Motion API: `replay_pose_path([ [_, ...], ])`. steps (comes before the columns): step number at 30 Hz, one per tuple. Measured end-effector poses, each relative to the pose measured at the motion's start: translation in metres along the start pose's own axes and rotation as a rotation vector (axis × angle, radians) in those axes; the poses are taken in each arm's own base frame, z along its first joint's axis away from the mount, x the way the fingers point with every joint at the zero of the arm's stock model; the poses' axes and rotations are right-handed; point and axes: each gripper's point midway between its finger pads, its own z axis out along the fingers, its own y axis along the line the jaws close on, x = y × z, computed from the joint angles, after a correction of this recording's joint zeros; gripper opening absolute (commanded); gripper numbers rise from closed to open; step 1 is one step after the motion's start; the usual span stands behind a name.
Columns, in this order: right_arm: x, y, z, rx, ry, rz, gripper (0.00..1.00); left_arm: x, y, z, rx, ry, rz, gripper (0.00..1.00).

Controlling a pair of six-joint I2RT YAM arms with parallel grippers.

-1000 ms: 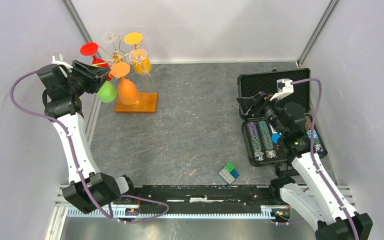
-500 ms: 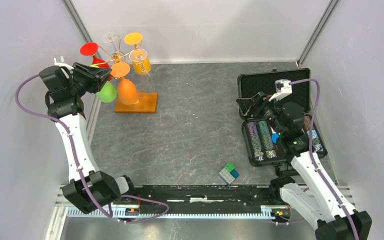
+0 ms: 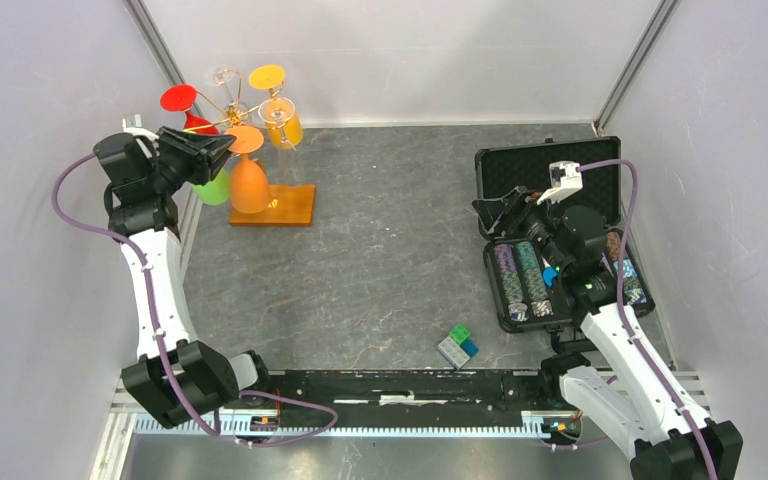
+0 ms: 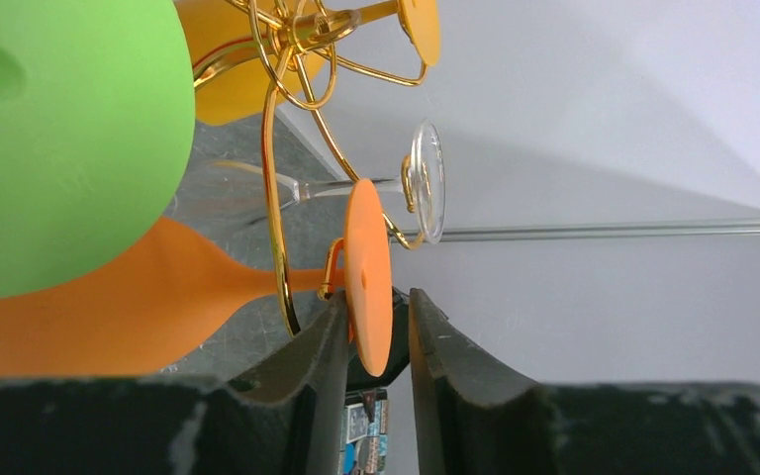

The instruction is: Take the wine glass off the wine glass rack

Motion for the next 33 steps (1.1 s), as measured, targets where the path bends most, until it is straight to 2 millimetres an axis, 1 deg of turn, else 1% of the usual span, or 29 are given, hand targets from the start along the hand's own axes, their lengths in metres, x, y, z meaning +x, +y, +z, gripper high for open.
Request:
replay_pose_path([
  [2,0.001,0.000,0.000,0.001,0.000,0.001,0.76,0.002,-0.001,0.002,0.002,0.005,-0.004,0.22],
  [6,0.001,-0.001,-0.001,0.003,0.002,0.001,0.76,0.007,0.001,0.004,0.001,0.016,-0.017,0.03],
  [7,0.001,-0.001,-0.001,0.004,0.002,0.001,0.76,0.007,0.001,0.005,-0.001,0.018,-0.019,0.02],
  [11,0.001,-0.001,-0.001,0.004,-0.002,0.000,0.76,0.007,0.001,0.004,-0.001,0.012,-0.020,0.02],
  [13,0.000,-0.001,-0.002,0.004,-0.004,0.000,0.76,0.007,-0.002,0.001,0.002,-0.002,-0.012,0.02],
  [18,-0.004,-0.002,-0.004,0.019,-0.021,-0.002,0.76,0.009,-0.023,-0.019,0.032,-0.050,0.026,0.02],
  [21,-0.005,-0.002,-0.006,0.022,-0.027,-0.002,0.76,0.010,-0.032,-0.027,0.051,-0.068,0.039,0.02],
  [26,-0.005,-0.005,-0.007,0.039,-0.028,-0.002,0.76,0.009,-0.030,-0.026,0.041,-0.073,0.004,0.02],
  [33,-0.005,-0.006,-0.008,0.045,-0.029,-0.002,0.79,0.003,-0.024,-0.025,0.010,-0.112,-0.020,0.02],
])
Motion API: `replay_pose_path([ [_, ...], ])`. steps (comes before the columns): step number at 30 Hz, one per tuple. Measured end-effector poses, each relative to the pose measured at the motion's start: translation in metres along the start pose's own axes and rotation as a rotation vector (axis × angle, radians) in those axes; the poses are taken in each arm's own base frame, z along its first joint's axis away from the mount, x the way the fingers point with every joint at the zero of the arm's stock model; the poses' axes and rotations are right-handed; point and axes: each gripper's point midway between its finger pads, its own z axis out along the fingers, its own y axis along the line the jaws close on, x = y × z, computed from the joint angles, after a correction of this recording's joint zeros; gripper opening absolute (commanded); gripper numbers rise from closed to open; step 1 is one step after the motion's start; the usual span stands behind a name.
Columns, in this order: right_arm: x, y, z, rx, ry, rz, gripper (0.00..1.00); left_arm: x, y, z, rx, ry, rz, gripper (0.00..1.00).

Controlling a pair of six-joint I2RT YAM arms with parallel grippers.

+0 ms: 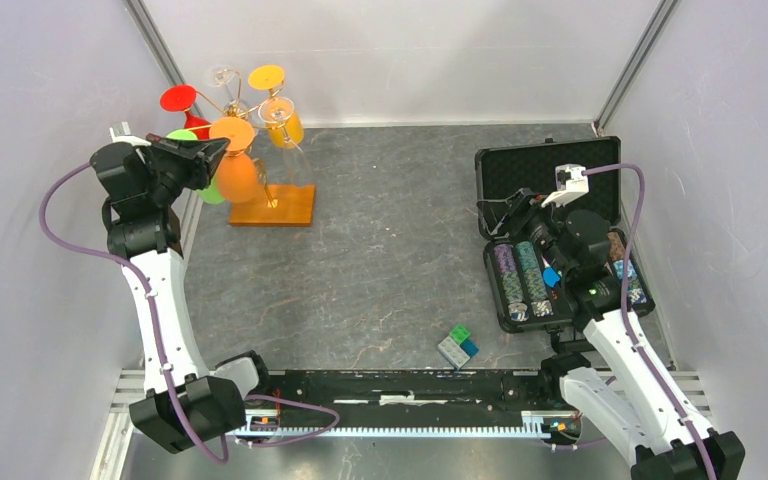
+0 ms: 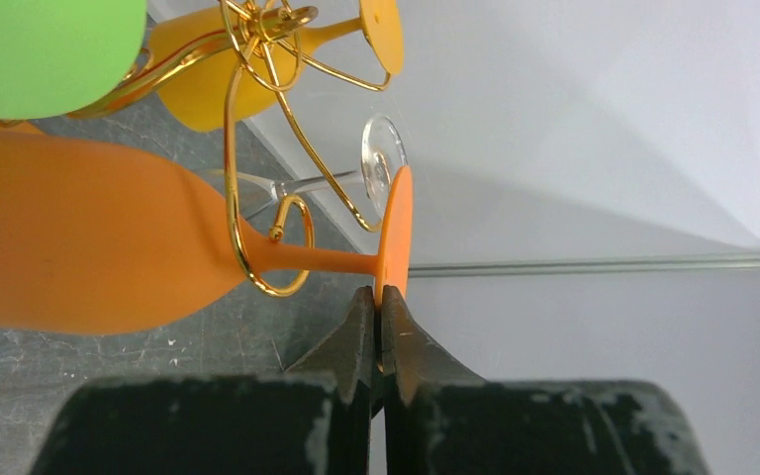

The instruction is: Take the wine glass off the wine glass rack

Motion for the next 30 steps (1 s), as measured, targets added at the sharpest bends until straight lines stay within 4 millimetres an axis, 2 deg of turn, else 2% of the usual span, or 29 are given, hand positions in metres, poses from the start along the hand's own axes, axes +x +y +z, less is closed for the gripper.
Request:
replay_pose_path([
  [11,0.002,-0.002,-0.001,0.009,0.009,-0.006,0.82,-0.019,0.002,0.007,-0.021,-0.089,-0.070,0.02],
  [18,0.002,-0.003,-0.001,0.012,0.008,-0.012,0.83,-0.028,0.008,0.031,-0.001,-0.065,-0.127,0.02],
  [24,0.002,-0.003,-0.001,0.012,0.008,-0.013,0.86,-0.023,0.006,0.040,0.043,-0.006,-0.156,0.02],
  [30,0.003,0.004,-0.001,-0.038,0.001,-0.029,0.98,-0.013,-0.010,0.038,0.104,0.047,-0.140,0.02],
])
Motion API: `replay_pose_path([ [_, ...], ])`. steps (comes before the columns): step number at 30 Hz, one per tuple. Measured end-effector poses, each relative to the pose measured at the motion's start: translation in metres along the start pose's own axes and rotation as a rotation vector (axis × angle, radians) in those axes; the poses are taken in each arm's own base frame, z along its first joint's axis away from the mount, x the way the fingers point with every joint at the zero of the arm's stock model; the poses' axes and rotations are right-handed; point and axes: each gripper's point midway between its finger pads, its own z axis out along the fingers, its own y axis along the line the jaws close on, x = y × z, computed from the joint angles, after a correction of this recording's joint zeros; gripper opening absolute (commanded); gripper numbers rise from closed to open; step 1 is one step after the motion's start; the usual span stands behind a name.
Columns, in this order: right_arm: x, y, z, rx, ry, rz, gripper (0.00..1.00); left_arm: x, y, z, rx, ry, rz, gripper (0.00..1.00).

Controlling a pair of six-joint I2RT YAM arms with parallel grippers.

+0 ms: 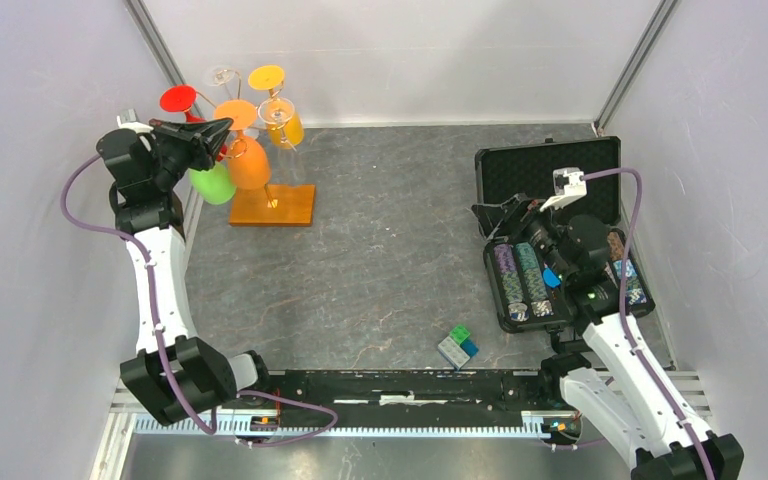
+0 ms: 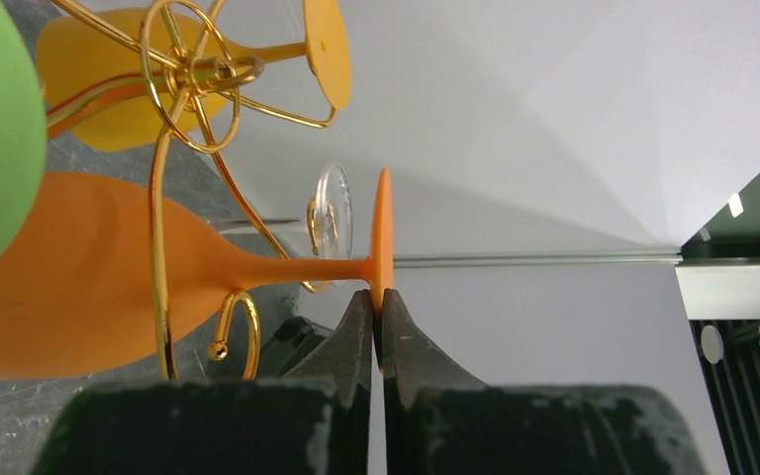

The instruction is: Take the wine glass off the wine glass rack

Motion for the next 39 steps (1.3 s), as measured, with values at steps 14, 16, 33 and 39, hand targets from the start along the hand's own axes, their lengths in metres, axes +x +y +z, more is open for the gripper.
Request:
replay_pose_path([
  [14,-0.003,0.035,-0.011,-0.211,-0.050,-0.015,0.98,0.063,-0.044,-0.001,0.190,0.243,-0.004,0.02],
  [16,-0.004,0.042,-0.012,-0.247,-0.055,0.002,0.98,0.080,-0.047,-0.004,0.206,0.285,-0.024,0.02],
  [33,0.024,0.160,-0.033,-0.719,0.004,0.339,0.98,0.179,-0.106,-0.119,0.423,0.446,-0.166,0.02],
  [39,0.031,0.204,-0.019,-0.798,0.040,0.375,0.97,0.179,-0.118,-0.133,0.457,0.452,-0.232,0.02],
])
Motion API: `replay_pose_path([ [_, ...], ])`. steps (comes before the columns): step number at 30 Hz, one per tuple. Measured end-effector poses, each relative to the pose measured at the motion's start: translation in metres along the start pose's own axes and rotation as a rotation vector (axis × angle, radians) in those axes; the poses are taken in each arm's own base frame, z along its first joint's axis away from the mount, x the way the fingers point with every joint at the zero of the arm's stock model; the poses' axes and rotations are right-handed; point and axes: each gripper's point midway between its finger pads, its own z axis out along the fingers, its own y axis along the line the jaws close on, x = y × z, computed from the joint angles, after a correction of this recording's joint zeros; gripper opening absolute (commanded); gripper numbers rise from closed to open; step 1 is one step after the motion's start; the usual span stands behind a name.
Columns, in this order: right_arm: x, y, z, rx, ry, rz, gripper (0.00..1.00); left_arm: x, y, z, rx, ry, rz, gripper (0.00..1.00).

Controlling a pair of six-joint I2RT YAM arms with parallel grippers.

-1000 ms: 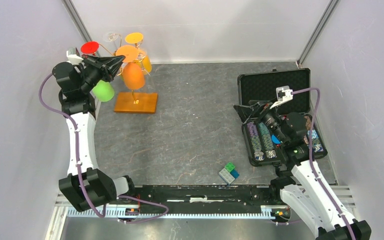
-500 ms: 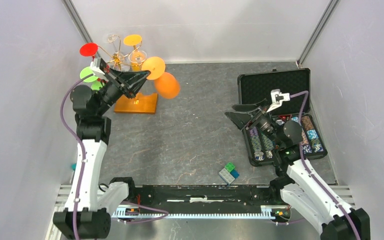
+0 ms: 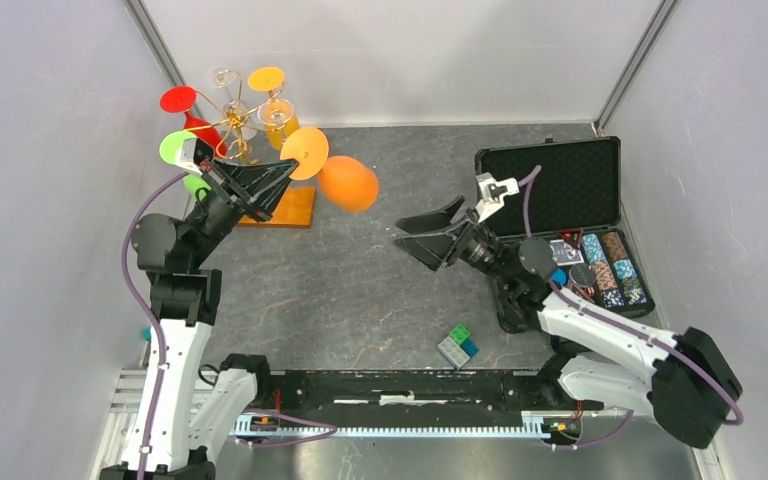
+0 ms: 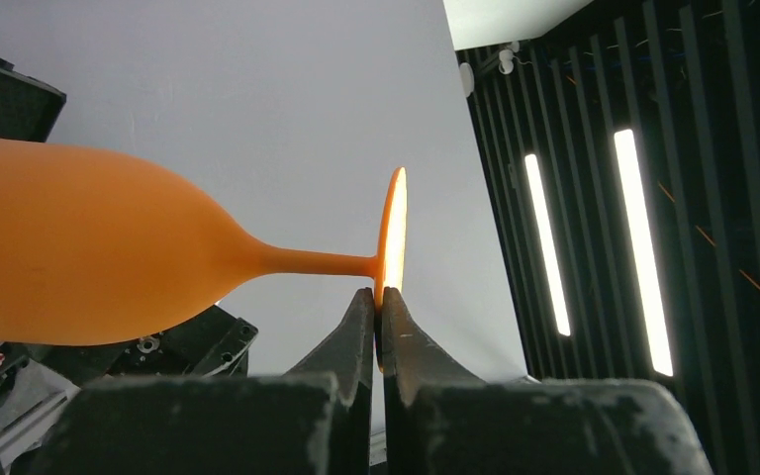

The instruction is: Take the wine glass off the wine glass rack

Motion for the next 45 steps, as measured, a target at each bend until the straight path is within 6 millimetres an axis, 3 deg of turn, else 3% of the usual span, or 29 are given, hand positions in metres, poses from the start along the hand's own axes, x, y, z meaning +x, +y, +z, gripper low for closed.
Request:
replay_pose_path([
  [7,-0.013,0.012,0.044,-0.086,-0.082,-0.013,0.91,0.008,-0.014,-0.014,0.017,-0.038,-0.007,0.02],
  [12,-0.026,0.022,0.064,-0.185,-0.155,-0.019,0.87,0.016,-0.030,-0.018,0.049,-0.034,0.015,0.02],
  [16,-0.033,0.034,0.078,-0.281,-0.182,0.026,0.82,0.016,-0.031,-0.018,0.050,-0.034,0.014,0.02],
  [21,-0.024,0.040,0.089,-0.342,-0.139,0.124,0.64,0.016,-0.032,-0.018,0.052,-0.034,0.007,0.02],
  [26,-0.016,0.047,0.093,-0.368,-0.095,0.184,0.34,0.014,-0.030,-0.018,0.053,-0.038,0.000,0.03],
  [28,-0.014,0.048,0.092,-0.373,-0.090,0.192,0.23,0.015,-0.032,-0.019,0.059,-0.038,-0.001,0.13],
  [32,-0.018,0.061,0.088,-0.409,-0.088,0.181,0.01,0.008,-0.034,-0.017,0.069,-0.076,-0.002,0.42],
  [38,-0.033,0.074,0.083,-0.434,-0.135,0.078,0.00,0.008,-0.034,-0.014,0.070,-0.058,0.016,0.78],
  [45,-0.056,0.069,0.081,-0.362,-0.184,-0.092,0.00,0.017,-0.035,-0.015,0.087,-0.017,0.139,1.00],
])
